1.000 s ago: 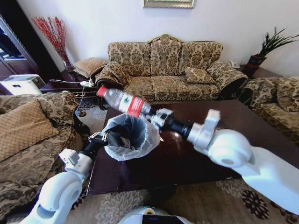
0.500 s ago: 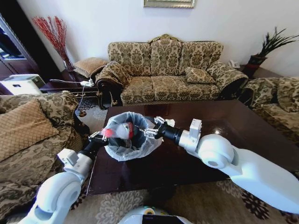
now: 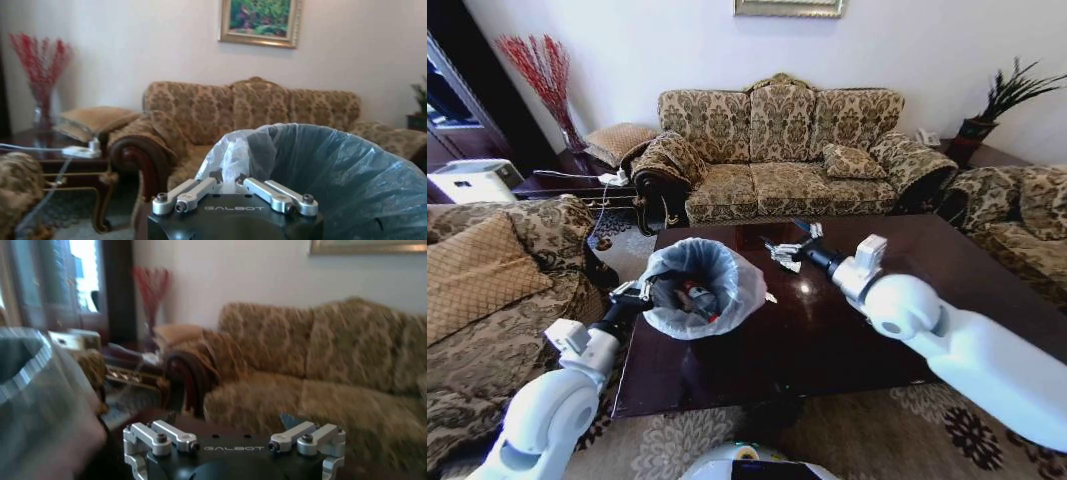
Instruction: Move to the front of the table and place the trash on the table into the trash bin.
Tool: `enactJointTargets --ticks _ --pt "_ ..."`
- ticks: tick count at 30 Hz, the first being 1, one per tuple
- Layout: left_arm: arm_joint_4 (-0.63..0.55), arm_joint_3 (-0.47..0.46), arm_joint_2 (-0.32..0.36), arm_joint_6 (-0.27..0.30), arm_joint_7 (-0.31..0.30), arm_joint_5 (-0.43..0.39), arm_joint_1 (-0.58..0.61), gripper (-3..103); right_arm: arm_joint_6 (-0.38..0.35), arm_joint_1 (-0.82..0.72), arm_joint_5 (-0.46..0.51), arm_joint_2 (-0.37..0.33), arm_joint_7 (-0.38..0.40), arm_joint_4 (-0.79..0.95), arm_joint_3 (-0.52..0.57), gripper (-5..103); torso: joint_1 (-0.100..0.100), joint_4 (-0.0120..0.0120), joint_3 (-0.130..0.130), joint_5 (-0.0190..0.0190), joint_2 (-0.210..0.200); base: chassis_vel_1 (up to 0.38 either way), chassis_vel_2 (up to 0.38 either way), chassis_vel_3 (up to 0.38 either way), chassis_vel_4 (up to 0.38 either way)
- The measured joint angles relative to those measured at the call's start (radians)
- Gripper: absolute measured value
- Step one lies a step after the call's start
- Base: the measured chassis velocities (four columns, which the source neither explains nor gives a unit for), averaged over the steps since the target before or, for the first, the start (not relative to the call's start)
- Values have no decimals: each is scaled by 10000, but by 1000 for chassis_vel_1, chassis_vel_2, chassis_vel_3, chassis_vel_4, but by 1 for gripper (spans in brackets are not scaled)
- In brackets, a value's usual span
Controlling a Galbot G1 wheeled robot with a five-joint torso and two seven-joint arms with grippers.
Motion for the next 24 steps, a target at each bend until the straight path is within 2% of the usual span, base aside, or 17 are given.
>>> enactJointTargets --ticks 2,4,5,7,8,10,12,13,15,19,22,23,24 --pt "70 -85 20 -69 -21 52 -58 3 86 -483 -281 238 27 -286 3 100 0 -2 0 -2 0 0 0 0 0" --pt "287 -280 125 -215 -46 88 -172 3 467 -1751 -1304 1087 -194 -1311 -47 100 0 -8 -1 -2 0 0 0 0 0" --pt "287 -280 125 -215 -46 88 -172 3 467 -1751 -1304 1087 -194 -1311 -47 100 0 -8 -1 -2 0 0 0 0 0" --pt "504 -436 237 -346 -63 79 -272 3 765 -2323 -2080 1848 -582 -2208 -149 100 0 -9 0 -2 0 0 0 0 0" --pt "504 -436 237 -346 -63 79 -272 3 765 -2323 -2080 1848 -582 -2208 -149 100 0 -9 0 -2 0 0 0 0 0" --pt "787 -554 388 -436 -49 21 -460 3 959 -2321 -2591 2899 -837 -3517 -416 100 -1 -10 0 -1 0 0 0 0 0" --pt "849 -635 435 -443 -40 -32 -461 3 1021 -1985 -2676 3492 -932 -4304 -545 100 0 0 0 -3 0 0 0 0 0" --pt "849 -635 435 -443 -40 -32 -461 3 1021 -1985 -2676 3492 -932 -4304 -545 100 0 0 0 -3 0 0 0 0 0" --pt "855 -723 489 -442 -35 -77 -428 3 1072 -1649 -2755 4000 -1040 -5117 -625 100 1 3 1 -4 0 0 0 0 0" --pt "846 -751 523 -443 -37 -96 -409 3 1243 -1450 -2943 4228 -1302 -5807 -620 100 0 -5 0 -4 0 0 0 0 0" --pt "724 -714 425 -439 -32 -105 -306 3 1496 -1282 -3203 4383 -2016 -6574 -498 100 0 -8 0 -2 0 0 0 0 0" --pt "694 -665 365 -437 -28 -105 -262 3 1610 -1246 -3273 4431 -2317 -6823 -443 103 0 -7 0 -2 0 0 0 0 0" --pt "694 -665 365 -437 -28 -105 -262 3 1610 -1246 -3273 4431 -2317 -6823 -443 103 0 -7 0 -2 0 0 0 0 0"
